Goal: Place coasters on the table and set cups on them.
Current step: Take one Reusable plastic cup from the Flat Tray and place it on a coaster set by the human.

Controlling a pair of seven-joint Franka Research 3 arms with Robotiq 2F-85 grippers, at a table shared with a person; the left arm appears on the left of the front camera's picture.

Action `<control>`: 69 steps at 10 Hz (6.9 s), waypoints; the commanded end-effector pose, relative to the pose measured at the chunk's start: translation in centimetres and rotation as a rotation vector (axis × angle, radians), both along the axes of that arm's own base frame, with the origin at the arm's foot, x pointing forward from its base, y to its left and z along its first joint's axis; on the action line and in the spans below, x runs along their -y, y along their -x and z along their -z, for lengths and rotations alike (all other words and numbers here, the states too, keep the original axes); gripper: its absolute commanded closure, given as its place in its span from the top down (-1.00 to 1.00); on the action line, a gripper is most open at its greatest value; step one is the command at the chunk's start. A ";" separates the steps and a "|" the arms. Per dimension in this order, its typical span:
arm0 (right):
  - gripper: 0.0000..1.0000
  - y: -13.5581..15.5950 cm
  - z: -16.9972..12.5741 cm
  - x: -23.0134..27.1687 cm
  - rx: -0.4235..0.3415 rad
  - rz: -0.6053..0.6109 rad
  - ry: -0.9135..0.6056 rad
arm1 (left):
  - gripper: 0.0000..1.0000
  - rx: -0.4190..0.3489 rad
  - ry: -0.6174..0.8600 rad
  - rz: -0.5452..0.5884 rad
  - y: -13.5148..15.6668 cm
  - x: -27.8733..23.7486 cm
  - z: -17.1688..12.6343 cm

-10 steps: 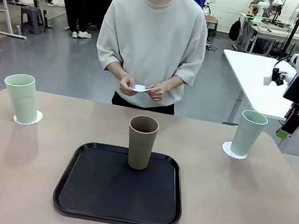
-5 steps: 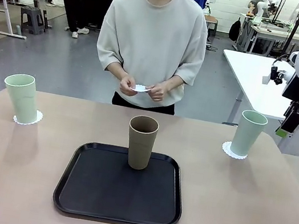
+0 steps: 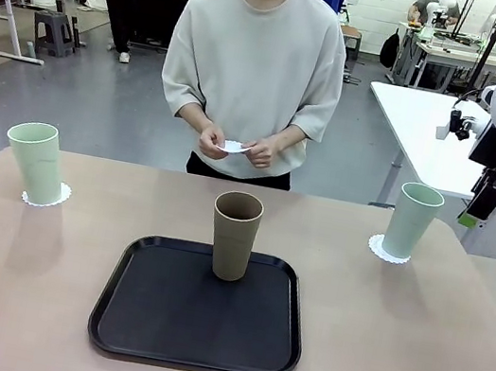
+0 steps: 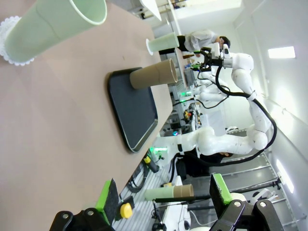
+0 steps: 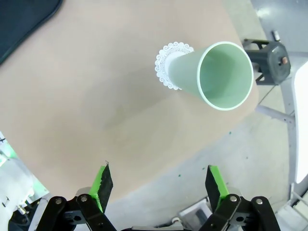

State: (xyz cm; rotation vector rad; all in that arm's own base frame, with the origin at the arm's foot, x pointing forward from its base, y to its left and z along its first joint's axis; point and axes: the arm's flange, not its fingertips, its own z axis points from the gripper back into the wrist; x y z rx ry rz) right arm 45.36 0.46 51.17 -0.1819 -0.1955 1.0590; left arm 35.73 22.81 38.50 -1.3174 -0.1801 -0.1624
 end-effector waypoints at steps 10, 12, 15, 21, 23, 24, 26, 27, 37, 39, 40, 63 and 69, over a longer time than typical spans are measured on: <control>1.00 5.8 -5.9 -0.5 -0.364 0.655 -0.179 | 1.00 -0.006 -0.004 -0.007 0.1 -0.1 -0.2; 1.00 6.0 -6.1 -0.5 -0.376 0.595 -0.148 | 1.00 -0.006 -0.004 -0.007 0.1 -0.1 -0.2; 1.00 4.5 -3.6 0.7 -0.401 0.610 -0.356 | 1.00 -0.006 -0.004 -0.007 0.1 -0.1 -0.2; 1.00 4.5 1.9 9.9 -0.772 0.401 -1.206 | 1.00 -0.006 -0.004 -0.007 0.1 -0.1 -0.2; 1.00 5.0 3.7 14.4 -0.792 0.444 -1.279 | 1.00 -0.006 -0.004 -0.007 0.1 -0.1 -0.2; 1.00 5.0 4.5 16.1 -0.816 0.480 -1.283 | 1.00 -0.006 -0.004 -0.007 0.1 -0.1 -0.2; 1.00 4.5 6.0 19.6 -0.826 0.603 -1.309 | 1.00 -0.006 -0.004 -0.007 0.1 -0.1 -0.2; 1.00 4.7 5.9 21.0 -0.777 0.615 -1.327 | 1.00 -0.006 -0.004 -0.007 0.1 -0.1 -0.2; 1.00 5.2 7.1 28.5 -0.718 0.791 -1.430 | 1.00 -0.006 -0.004 -0.007 0.1 -0.1 -0.2; 1.00 5.0 7.5 28.9 -0.739 0.798 -1.424 | 1.00 -0.006 -0.004 -0.007 0.1 -0.1 -0.2; 1.00 5.1 7.6 28.4 -0.788 0.768 -1.376 | 1.00 -0.006 -0.004 -0.007 0.1 -0.1 -0.2; 1.00 5.6 8.0 28.5 -0.718 0.787 -1.399 | 1.00 -0.006 -0.004 -0.007 0.1 -0.1 -0.2; 1.00 5.6 8.0 28.5 -0.718 0.787 -1.399 | 1.00 0.154 -0.485 0.172 -1.8 5.7 -12.7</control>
